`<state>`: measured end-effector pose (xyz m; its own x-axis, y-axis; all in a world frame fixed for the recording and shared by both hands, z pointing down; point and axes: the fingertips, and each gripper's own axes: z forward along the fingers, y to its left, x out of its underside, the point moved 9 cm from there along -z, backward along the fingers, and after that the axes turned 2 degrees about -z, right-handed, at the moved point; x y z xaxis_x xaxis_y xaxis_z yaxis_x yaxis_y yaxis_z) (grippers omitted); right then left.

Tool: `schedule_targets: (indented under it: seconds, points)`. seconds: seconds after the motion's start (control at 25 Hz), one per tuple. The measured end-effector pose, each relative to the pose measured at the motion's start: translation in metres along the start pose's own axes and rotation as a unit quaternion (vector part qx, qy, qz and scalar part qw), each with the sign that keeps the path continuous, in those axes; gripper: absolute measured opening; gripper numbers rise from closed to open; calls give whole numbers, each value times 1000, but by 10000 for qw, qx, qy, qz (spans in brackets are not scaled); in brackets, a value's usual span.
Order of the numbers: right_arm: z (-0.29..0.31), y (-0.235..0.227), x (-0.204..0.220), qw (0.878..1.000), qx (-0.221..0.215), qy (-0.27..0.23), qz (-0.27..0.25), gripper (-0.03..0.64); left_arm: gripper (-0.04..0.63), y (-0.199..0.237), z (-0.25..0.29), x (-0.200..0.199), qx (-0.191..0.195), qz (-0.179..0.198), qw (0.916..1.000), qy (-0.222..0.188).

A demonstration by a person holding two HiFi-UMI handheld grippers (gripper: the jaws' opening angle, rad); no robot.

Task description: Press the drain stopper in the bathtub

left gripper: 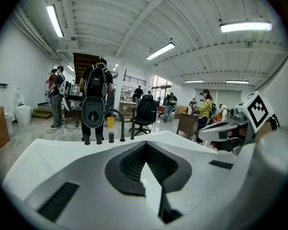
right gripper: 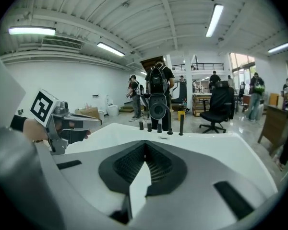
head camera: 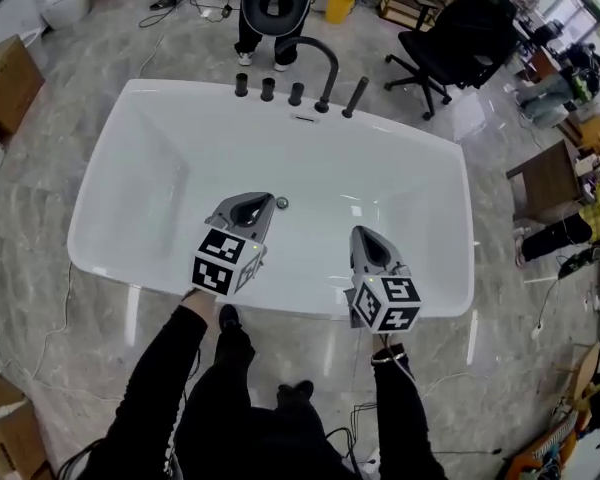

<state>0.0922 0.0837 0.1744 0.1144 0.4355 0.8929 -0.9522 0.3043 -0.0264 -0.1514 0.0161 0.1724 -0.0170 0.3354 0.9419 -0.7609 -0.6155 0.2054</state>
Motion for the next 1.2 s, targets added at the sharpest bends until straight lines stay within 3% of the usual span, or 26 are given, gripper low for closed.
schedule_targets:
  seconds: [0.28, 0.56, 1.0, 1.2]
  points:
    - [53, 10, -7, 9991, 351, 180, 164, 2, 3, 59, 34, 4, 354, -9, 9991, 236]
    - [92, -2, -1, 9984, 336, 426, 171, 2, 3, 90, 71, 20, 412, -81, 9982, 417]
    - [164, -37, 19, 9984, 65, 535, 192, 2, 3, 108, 136, 63, 81, -407, 9976, 551]
    - [196, -69, 44, 9974, -147, 656, 273, 2, 3, 112, 178, 80, -69, -368, 9971, 662]
